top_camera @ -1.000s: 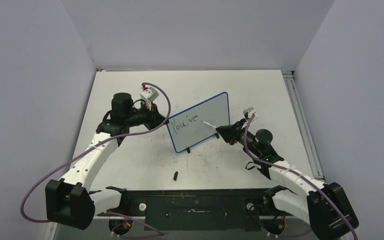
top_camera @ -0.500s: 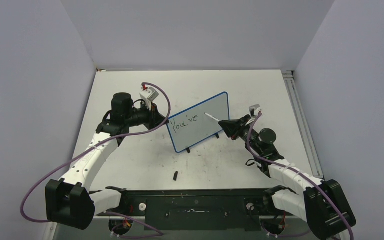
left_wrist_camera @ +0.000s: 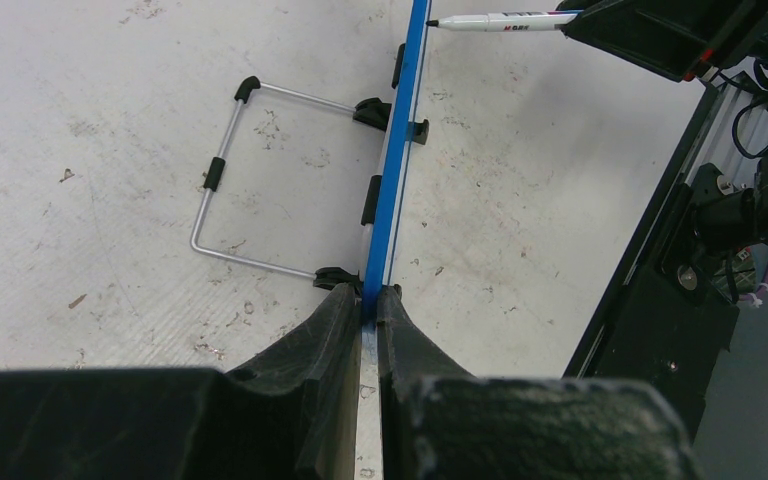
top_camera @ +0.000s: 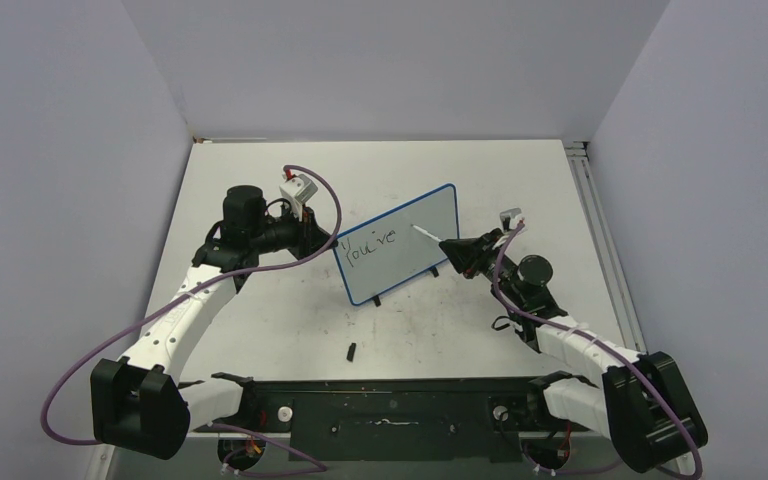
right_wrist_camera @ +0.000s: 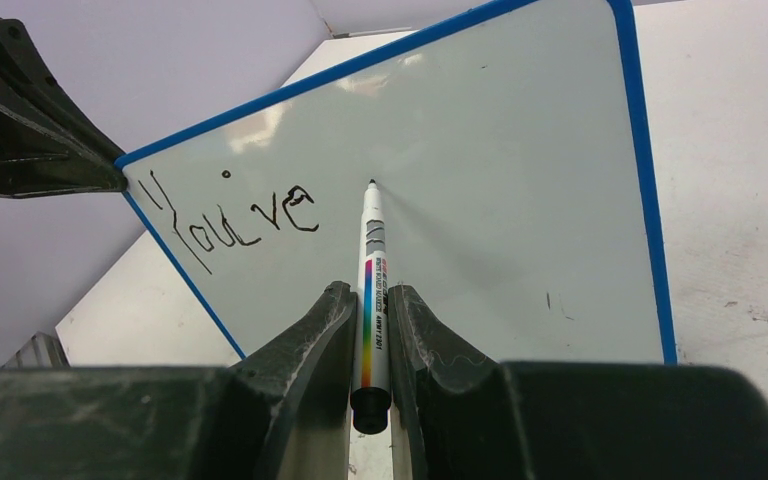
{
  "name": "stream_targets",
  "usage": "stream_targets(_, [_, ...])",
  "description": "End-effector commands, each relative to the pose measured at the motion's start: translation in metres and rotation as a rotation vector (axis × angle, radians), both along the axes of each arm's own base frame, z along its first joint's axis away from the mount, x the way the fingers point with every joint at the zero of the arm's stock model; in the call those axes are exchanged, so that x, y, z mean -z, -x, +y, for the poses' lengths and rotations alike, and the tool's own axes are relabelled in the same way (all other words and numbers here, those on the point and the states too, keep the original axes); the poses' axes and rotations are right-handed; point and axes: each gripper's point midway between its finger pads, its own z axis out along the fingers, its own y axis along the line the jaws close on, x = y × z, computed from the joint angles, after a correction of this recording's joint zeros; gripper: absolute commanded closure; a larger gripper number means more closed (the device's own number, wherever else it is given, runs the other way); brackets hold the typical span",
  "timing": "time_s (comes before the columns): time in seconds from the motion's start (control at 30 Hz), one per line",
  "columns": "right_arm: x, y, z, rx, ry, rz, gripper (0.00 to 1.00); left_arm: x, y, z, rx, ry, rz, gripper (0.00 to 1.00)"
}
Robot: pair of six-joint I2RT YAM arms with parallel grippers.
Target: Write a sentence on the whiteboard
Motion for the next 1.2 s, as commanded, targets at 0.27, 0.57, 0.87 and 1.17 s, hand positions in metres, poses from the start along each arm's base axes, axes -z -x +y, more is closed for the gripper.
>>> stream_targets(0.27, [-0.023, -0.003, 0.005, -0.030, -0.040, -0.085, 0.95, 0.000, 0.002, 0.000, 0.012, 0.010, 0.024, 1.00])
stream_targets(0.57, [-0.015, -0.001, 0.008, -0.047, -0.033, -0.062, 0.95, 0.001, 0.002, -0.001, 0.014, 0.011, 0.026, 1.00])
stream_targets(0.87, [0.002, 0.004, 0.005, -0.043, -0.013, -0.020, 0.95, 0.001, 0.001, -0.001, 0.014, 0.012, 0.026, 1.00])
stream_targets(1.17, [0.000, -0.001, -0.002, 0.010, -0.006, -0.024, 0.95, 0.000, 0.001, -0.001, 0.016, 0.014, 0.025, 1.00])
